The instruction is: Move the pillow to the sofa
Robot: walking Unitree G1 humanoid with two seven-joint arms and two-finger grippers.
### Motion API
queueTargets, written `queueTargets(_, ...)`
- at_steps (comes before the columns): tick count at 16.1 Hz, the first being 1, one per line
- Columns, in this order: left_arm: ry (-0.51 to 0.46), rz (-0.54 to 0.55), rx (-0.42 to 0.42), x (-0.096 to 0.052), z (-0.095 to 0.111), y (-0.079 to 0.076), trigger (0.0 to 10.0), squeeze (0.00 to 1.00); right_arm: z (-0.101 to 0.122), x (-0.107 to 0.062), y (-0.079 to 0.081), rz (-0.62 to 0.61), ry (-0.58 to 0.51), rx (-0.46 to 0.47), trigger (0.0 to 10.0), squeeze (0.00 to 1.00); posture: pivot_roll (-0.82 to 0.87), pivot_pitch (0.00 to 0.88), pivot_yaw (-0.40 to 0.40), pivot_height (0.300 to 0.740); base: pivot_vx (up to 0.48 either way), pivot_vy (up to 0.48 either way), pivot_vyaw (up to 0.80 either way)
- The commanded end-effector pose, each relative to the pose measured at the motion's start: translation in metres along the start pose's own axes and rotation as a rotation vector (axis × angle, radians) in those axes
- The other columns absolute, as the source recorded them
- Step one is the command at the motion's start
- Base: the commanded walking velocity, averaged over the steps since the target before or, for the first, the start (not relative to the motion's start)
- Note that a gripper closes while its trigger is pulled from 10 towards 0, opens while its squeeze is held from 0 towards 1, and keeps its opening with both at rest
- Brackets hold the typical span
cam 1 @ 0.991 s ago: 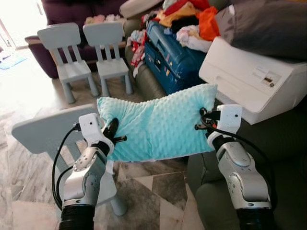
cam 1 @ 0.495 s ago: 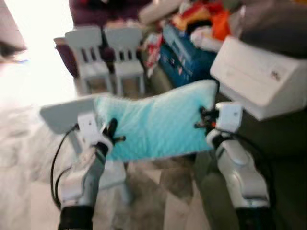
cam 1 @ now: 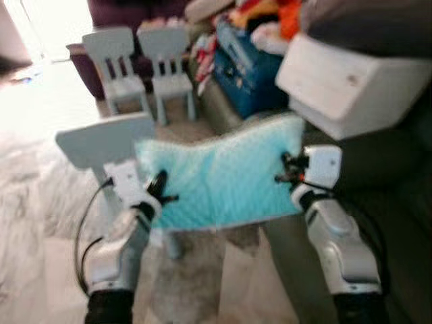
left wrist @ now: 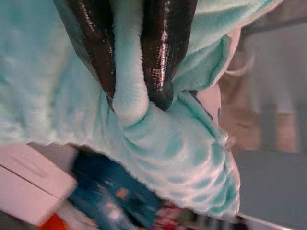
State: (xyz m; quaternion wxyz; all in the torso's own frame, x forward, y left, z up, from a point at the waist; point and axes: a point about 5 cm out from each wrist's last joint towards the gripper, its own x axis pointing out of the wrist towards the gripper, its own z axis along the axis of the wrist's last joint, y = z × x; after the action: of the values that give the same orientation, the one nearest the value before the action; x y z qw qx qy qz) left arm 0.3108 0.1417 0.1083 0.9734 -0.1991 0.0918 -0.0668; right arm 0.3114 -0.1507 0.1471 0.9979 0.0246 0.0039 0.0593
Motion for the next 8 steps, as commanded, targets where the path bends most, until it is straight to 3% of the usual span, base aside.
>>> queueTargets(1,-0.025,0.007,0.018,0.0007,0.0093,0.0024,10.0,0.0,0.0057,0.0016,0.0049,0.012,-0.024,0.004,10.0,0.0,-0.2,0.0,0.01,0.74,-0.289,0.0,0.0)
queueTargets(2,-0.027,0.005,0.014,0.0006,0.0095,0.0023,10.0,0.0,0.0052,0.0012,0.0051,0.012,-0.022,0.004,10.0,0.0,-0.21,0.0,0.012,0.74,-0.277,0.0,0.0)
queueTargets(8,-0.029,-0.002,0.009,0.0006,0.0092,0.0021,10.0,0.0,0.0043,0.0003,0.0057,0.015,-0.018,0.019,10.0,0.0,-0.21,0.0,0.014,0.74,0.0,0.0,0.0)
